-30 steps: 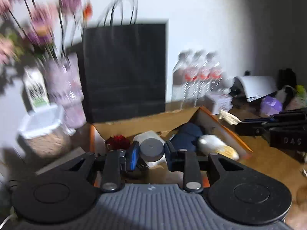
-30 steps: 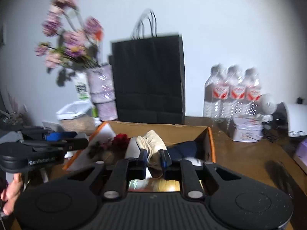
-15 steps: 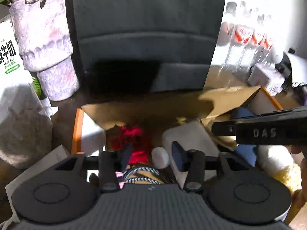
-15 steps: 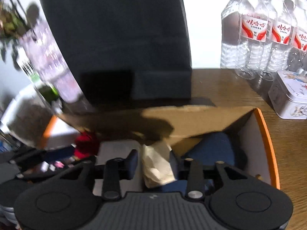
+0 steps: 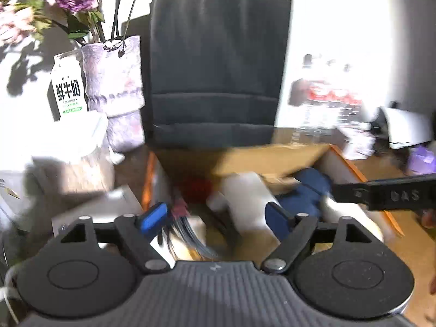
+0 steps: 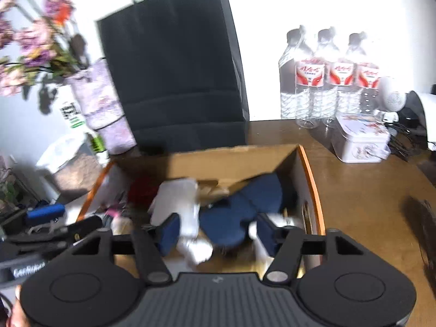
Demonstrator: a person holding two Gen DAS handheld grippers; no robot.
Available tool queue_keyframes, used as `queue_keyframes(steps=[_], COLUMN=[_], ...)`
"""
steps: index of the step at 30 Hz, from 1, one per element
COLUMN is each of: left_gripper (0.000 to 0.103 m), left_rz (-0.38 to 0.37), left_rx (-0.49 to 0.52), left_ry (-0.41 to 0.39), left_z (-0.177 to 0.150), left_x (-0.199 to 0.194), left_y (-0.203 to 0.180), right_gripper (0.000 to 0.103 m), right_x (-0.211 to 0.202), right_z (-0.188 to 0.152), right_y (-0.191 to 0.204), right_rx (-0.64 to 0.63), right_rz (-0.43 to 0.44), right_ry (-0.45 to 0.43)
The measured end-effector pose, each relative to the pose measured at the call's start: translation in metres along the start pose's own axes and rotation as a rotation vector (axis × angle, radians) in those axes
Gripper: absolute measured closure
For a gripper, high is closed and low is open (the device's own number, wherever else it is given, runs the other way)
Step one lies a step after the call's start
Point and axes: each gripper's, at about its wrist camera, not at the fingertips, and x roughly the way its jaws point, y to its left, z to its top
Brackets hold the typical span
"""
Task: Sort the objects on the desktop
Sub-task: 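Withdraw both grippers from the box back over the table, then grasp the purple burlap pouch with the left gripper while the right grasps the white round lid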
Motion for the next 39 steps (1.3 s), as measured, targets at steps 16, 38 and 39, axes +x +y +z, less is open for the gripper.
queue_keyframes(steps=[16,38,39], left_gripper=[0.002,0.000,0.000], left_rz=[0.092,0.069,0.072], left_rx=[0.007,0.065,0.064], left_ry=[-0.119,-0.126,-0.121], left_z=[-0.223,-0.239,-0.239], left_x=[-0.142,-0.138,-0.138], left_y=[-0.029,-0.042,-0.042], right_gripper=[0.018,0.012,0.012], right_x=[-0.107,-0.128,-0.127], right_z=[-0.223,-0.267,-0.263], right_y=[0.004,-0.014,-0.021], right_rx=[-0.161,-0.041,-0.010], right_rz=[0.026,0.041,0.065], right_ry=[-0.088,-0.247,-0.224])
